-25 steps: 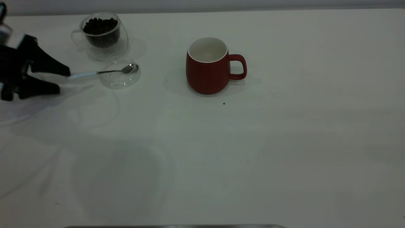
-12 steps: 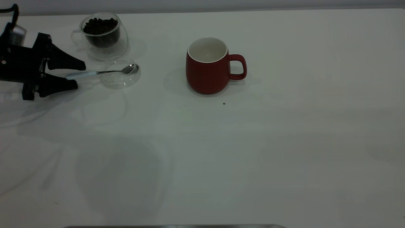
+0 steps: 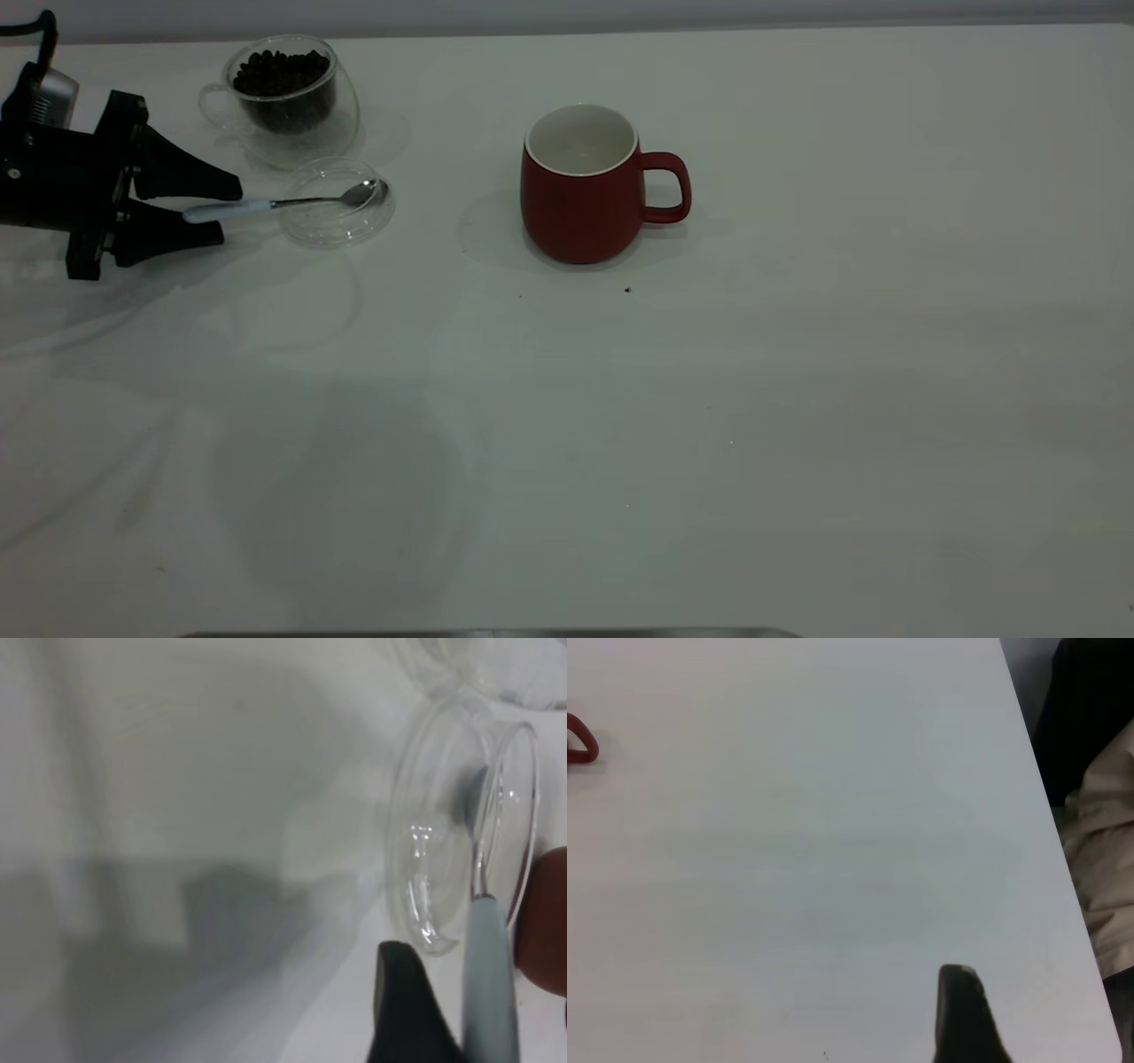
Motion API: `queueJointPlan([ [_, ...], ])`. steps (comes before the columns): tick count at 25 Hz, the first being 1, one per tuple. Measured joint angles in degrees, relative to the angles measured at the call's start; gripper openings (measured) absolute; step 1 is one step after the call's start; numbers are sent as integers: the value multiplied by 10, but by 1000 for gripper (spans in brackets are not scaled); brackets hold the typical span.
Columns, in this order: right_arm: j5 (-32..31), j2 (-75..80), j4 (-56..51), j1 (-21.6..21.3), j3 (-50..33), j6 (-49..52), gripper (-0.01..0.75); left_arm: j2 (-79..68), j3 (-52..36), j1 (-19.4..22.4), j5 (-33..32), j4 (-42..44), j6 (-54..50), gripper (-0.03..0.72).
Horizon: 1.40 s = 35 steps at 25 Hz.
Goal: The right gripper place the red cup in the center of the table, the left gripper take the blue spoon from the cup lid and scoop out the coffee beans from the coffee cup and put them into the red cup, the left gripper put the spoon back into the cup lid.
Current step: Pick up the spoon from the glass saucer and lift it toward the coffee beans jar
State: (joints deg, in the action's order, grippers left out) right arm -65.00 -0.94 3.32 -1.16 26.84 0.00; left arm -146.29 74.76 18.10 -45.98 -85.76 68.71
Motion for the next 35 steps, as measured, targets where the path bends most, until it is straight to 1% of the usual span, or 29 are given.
queueJointPlan([
  [4,0,0,0,0,0,0,476,0,0,0,-12,0,0,418],
  [8,0,0,0,0,0,0,476,-7,0,0,-26,0,-4,409],
  [13,0,0,0,0,0,0,476,-19,0,0,-29,0,-12,391],
  [15,0,0,0,0,0,0,476,-19,0,0,-29,0,-13,366],
  [19,0,0,0,0,0,0,476,-19,0,-1,-29,0,-15,280],
  [22,0,0,0,0,0,0,476,-19,0,-2,-30,0,-15,236],
  [35,0,0,0,0,0,0,476,-19,0,-3,-42,-17,-15,228],
])
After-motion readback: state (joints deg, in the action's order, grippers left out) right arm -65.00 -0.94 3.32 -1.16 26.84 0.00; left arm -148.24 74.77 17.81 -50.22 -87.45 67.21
